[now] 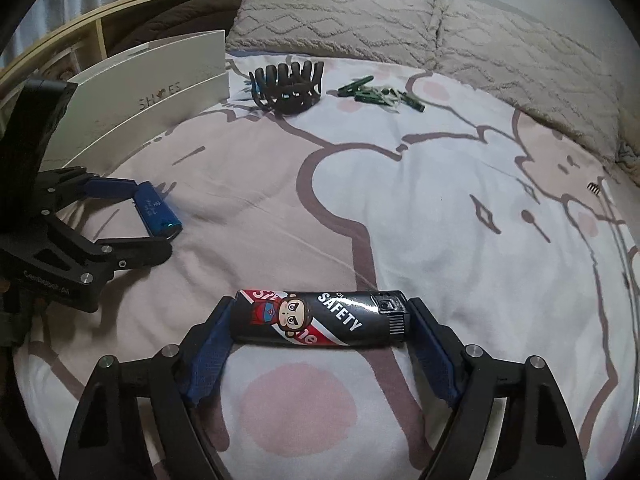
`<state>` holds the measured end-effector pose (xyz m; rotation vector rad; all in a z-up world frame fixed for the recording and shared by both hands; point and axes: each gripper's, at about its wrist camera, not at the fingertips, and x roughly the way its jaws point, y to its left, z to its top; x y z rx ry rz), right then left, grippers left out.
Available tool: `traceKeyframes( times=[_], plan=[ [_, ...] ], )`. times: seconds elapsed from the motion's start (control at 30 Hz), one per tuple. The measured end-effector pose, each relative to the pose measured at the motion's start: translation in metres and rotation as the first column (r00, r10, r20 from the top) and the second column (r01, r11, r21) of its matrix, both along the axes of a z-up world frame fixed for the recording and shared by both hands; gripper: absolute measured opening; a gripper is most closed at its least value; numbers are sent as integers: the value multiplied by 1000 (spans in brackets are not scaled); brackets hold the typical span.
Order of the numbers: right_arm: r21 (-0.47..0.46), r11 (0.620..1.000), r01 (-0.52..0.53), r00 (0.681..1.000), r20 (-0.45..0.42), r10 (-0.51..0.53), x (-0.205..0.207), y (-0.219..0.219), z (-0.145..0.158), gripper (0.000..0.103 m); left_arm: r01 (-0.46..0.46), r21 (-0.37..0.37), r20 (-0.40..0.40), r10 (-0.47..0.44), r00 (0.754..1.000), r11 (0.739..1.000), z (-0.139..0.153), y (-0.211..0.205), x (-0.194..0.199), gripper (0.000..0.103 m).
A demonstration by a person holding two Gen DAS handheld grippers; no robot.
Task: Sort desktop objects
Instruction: 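Close the left gripper on the blue lighter while the right gripper closes on the black lighter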
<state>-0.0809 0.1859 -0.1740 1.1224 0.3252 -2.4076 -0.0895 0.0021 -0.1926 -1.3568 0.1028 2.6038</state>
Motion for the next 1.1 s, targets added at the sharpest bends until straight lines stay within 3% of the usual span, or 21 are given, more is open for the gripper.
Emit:
traceKeyframes(
  times=[0.17,0.4,0.7,0.8,1.1],
  plan=[
    [7,1000,1,1000,-2,-1,0,0,0,84,3,13,-13,-2,1000,1000,2,-2,0,102],
    [-2,1000,1,1000,24,-1,-3,1,-3,84,32,-30,-54,-33,998,999,6,8,6,83],
    [9,1000,0,1000,31,-1,-4,0,-4,84,18,-6,-41,-19,999,1000,6,6,4,83],
    [16,1000,1,1000,28,-2,-3,-1,-3,85,5,25,-24,-5,1000,1000,5,5,3,91],
    [42,999,6,1000,2,-6,0,-3,-2,85,-61,21,-35,62,997,998,5,9,4,88]
  ],
)
